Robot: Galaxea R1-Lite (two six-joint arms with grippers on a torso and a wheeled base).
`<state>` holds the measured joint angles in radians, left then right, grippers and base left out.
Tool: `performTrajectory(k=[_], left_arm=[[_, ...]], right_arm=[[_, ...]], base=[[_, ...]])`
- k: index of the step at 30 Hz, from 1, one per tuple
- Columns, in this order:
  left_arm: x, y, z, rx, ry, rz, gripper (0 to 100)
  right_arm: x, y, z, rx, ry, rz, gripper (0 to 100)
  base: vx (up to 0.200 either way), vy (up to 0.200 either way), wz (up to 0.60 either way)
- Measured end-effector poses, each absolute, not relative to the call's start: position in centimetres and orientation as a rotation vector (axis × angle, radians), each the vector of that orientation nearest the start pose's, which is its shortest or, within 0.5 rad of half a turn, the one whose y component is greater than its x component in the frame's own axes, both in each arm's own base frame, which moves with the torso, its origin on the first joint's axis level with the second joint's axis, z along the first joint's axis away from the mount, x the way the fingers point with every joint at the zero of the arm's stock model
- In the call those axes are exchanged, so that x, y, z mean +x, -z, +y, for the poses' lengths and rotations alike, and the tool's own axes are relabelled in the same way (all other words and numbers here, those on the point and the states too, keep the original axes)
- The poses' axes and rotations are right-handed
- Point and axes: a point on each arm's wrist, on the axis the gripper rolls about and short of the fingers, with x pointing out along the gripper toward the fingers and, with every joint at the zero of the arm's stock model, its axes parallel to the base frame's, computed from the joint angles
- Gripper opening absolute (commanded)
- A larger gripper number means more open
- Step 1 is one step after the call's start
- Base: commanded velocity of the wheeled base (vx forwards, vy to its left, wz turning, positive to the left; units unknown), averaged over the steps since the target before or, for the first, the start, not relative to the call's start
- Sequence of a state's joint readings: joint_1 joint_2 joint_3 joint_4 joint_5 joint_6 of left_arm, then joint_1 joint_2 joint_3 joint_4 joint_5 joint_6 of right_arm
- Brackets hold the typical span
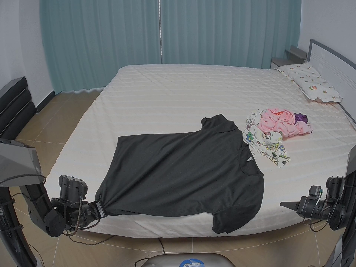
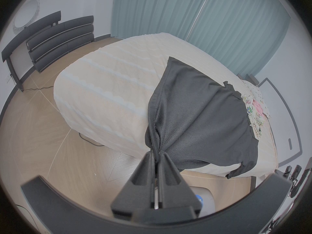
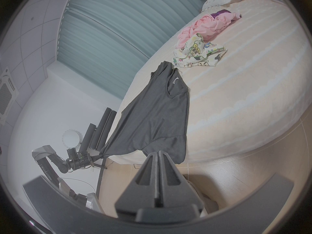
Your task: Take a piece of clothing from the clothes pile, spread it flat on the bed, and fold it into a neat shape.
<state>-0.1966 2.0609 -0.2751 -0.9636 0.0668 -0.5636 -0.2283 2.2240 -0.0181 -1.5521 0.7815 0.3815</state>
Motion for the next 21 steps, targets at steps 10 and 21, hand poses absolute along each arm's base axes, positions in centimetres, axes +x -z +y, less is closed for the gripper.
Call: performTrajectory(k=[10, 21], left_arm=[[24.7, 0.1, -4.7, -0.431, -0.116, 0.825, 0], [25.2, 0.1, -4.6, -0.459, -0.130, 0.815, 0]], right_arm=[[23.9, 2.5, -2.0, 0.615, -0.349, 0.700, 100], [28.2, 5.6, 1.6, 0.591, -0.351, 0.741, 100]], base=[[0.000, 0.000, 0.00], [0.000, 0.000, 0.00]])
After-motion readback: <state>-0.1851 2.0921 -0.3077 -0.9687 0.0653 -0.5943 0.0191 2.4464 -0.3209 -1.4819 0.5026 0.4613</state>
